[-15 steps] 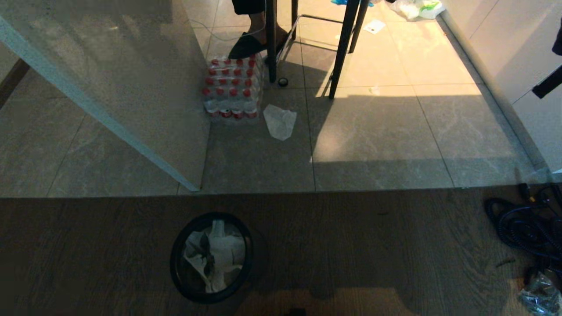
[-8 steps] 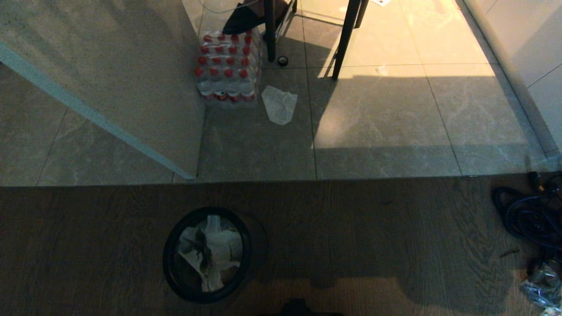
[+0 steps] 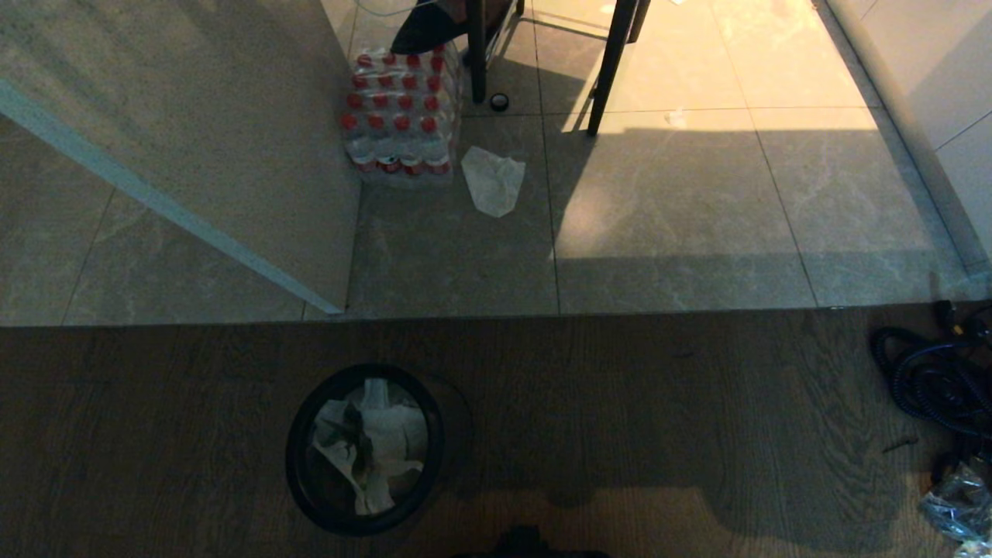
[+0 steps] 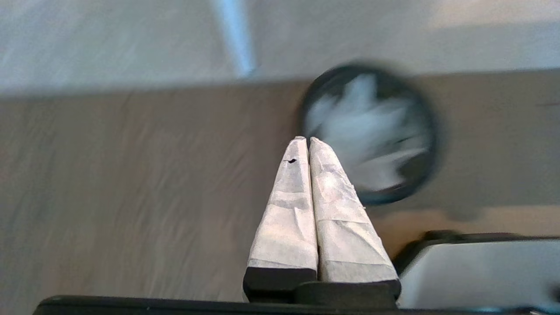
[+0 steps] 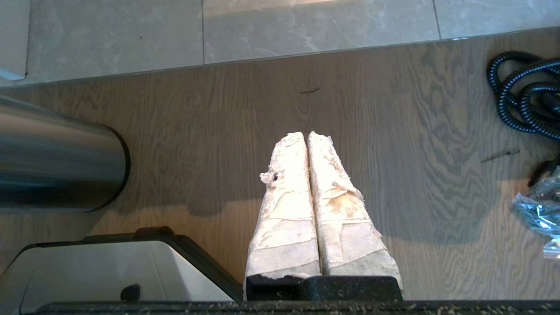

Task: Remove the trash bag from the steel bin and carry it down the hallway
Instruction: Place the outer trash can on the ground

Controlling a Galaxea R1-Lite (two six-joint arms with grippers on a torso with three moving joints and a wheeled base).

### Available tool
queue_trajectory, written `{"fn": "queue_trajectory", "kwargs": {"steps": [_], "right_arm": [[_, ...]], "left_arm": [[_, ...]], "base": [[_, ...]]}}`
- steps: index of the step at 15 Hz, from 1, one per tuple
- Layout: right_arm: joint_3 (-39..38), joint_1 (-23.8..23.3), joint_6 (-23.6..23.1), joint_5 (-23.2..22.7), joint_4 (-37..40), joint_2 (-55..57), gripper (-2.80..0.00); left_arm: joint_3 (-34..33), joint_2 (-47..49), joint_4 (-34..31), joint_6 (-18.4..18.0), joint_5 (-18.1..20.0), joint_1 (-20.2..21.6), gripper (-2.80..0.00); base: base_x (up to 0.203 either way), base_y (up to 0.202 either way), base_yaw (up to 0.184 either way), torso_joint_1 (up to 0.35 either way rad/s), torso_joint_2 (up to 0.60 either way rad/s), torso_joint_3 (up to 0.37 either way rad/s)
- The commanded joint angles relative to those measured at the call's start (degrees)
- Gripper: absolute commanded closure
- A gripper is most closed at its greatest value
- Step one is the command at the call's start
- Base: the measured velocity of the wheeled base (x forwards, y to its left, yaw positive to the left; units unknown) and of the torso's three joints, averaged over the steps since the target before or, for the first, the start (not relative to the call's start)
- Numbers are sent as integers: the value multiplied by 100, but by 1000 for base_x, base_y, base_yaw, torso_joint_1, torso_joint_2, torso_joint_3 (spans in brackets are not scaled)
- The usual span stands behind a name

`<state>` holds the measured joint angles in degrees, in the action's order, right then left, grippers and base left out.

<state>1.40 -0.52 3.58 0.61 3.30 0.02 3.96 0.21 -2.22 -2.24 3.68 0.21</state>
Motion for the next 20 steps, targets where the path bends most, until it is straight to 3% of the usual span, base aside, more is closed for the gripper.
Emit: {"fn": "queue_trajectory", "kwargs": {"steps": [1,3,4,8,11,14,16,20], "right_arm": [[0,0,2,0,4,-11,0],[0,0,2,0,4,-11,0],[0,0,2,0,4,-11,0],[0,0,2,0,4,-11,0],[0,0,2,0,4,-11,0],[0,0,2,0,4,-11,0],[0,0,2,0,4,-11,0],[9,0,2,0,4,-11,0]], "left_arm": [[878,109,-494,-38,566,-1,0],[1609,318,-1289,35,1262,-2,0],[1839,615,-1332,313,1410,-2,0],[2575,3132,-1195,1577,1744,7,0],[3230,4949,-1096,1981,1888,7,0],[3922,6819,-1038,1968,1959,49,0],[4279,7908,-901,1664,2076,272,0],[4627,9066,-776,1306,2476,528,0]], "base": [[0,0,0,0,0,0],[0,0,0,0,0,0],[0,0,0,0,0,0],[0,0,0,0,0,0],[0,0,0,0,0,0],[0,0,0,0,0,0],[0,0,0,0,0,0],[0,0,0,0,0,0]]}}
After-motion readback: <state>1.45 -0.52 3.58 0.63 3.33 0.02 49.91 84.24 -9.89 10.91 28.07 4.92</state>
